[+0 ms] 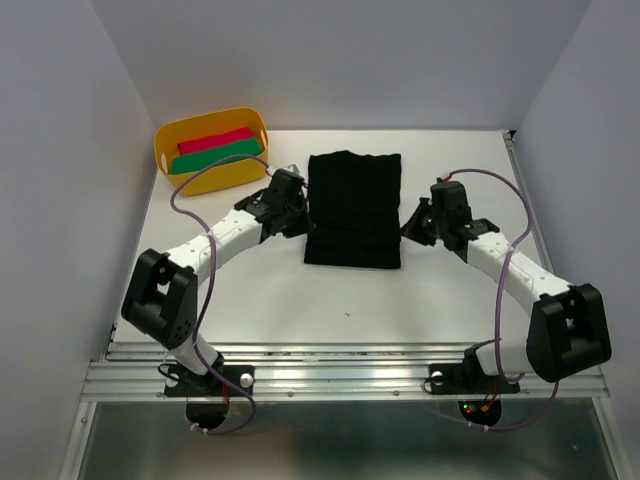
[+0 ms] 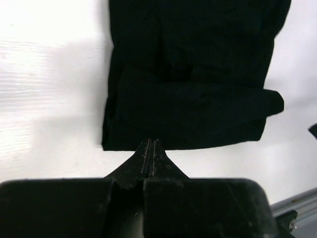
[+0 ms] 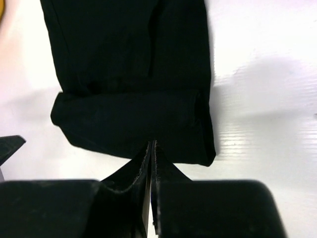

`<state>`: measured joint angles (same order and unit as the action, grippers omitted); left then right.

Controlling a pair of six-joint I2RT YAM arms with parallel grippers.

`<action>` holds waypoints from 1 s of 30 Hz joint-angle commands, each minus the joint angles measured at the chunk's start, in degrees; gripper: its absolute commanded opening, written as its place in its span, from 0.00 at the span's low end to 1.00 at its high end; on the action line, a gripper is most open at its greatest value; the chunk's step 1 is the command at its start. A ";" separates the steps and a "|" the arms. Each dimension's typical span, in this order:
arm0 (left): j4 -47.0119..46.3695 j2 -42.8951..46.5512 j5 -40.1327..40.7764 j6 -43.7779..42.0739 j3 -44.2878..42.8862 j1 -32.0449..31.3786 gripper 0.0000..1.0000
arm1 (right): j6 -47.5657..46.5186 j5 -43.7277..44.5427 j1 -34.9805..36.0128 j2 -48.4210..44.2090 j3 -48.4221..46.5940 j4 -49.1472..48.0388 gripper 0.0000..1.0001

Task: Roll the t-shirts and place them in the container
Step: Roll the T-shirt to the center of the board.

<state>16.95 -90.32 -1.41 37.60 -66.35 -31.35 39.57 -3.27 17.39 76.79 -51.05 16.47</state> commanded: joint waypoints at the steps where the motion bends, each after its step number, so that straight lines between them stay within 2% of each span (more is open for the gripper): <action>1: -3.67 -2.13 -3.51 1.24 0.43 -1.69 0.00 | 0.59 -2.18 0.63 2.04 0.07 -1.26 0.04; 5: -5.87 -5.29 -3.60 1.42 -0.62 -1.78 0.00 | 1.21 -2.54 0.63 6.60 -2.03 -3.02 0.03; 13: -8.33 -14.51 -0.09 -1.65 -4.40 0.67 0.00 | -0.72 2.12 0.63 20.13 -8.27 -4.87 0.02; 17: -9.04 -16.55 0.44 -2.97 -4.41 1.64 0.00 | -1.51 5.28 0.63 23.39 -9.77 -4.69 0.01; 20: -8.34 -15.50 0.79 -3.68 -3.79 1.65 0.00 | -2.39 5.38 0.63 22.35 -9.34 -3.64 0.01; 24: -7.20 -10.67 0.79 -3.94 -2.56 1.56 0.00 | -3.01 3.80 0.63 15.87 -7.93 -2.32 0.01; 27: -6.76 -6.37 0.79 -3.59 -2.91 0.42 0.00 | -2.22 1.70 2.04 12.25 -7.75 -1.97 0.02; 30: -6.58 -6.00 -1.30 -2.72 -4.40 -1.42 0.00 | -0.99 0.37 4.58 11.97 -8.36 -2.67 0.02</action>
<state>10.33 -100.92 -1.72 35.16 -68.49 -30.41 37.82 -1.10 19.14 91.13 -58.24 15.33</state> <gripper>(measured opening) 0.025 0.022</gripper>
